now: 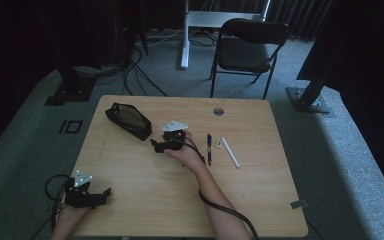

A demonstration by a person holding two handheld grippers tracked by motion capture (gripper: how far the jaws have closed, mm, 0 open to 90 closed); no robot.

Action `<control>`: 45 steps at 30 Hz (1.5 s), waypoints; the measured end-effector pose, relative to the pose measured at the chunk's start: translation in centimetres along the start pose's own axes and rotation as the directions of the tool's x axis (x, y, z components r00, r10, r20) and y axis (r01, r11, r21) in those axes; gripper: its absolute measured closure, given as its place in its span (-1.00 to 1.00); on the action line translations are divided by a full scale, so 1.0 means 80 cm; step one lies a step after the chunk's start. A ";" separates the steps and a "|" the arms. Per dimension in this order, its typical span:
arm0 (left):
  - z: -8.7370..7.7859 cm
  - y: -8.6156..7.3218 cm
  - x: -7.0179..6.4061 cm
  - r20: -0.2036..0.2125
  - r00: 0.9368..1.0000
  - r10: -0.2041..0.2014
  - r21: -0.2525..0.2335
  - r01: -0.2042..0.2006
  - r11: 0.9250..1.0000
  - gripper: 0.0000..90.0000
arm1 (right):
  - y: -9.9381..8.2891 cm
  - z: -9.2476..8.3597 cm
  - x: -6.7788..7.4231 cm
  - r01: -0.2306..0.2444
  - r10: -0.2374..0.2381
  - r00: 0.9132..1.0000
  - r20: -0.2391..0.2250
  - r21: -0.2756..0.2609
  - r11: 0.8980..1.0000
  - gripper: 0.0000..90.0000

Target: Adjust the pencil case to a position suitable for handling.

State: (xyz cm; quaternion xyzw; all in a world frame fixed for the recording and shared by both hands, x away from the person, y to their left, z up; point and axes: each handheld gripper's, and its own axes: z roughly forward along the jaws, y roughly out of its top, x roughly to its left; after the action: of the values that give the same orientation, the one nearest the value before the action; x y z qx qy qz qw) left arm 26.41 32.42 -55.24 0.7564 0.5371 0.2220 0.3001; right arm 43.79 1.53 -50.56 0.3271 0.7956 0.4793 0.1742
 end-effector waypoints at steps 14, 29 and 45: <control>0.000 0.000 0.000 0.000 1.000 0.000 0.000 0.000 1.000 -1.00 | 0.012 0.027 0.004 0.002 -0.002 1.000 0.019 0.012 1.000 -0.08; 0.000 0.000 0.000 0.000 1.000 0.002 0.001 -0.002 1.000 -1.00 | 0.024 0.055 0.001 -0.005 0.005 1.000 0.001 0.032 0.999 0.18; 0.000 0.000 0.000 -0.001 1.000 0.002 0.001 -0.002 1.000 -1.00 | 0.032 0.071 0.001 0.013 -0.013 1.000 -0.004 0.041 0.999 0.61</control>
State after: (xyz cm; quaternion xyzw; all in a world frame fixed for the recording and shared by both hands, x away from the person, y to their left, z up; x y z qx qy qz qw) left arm 26.41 32.44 -55.24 0.7571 0.5363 0.2224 0.2995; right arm 48.00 6.12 -51.06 0.3243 0.8077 0.4624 0.1691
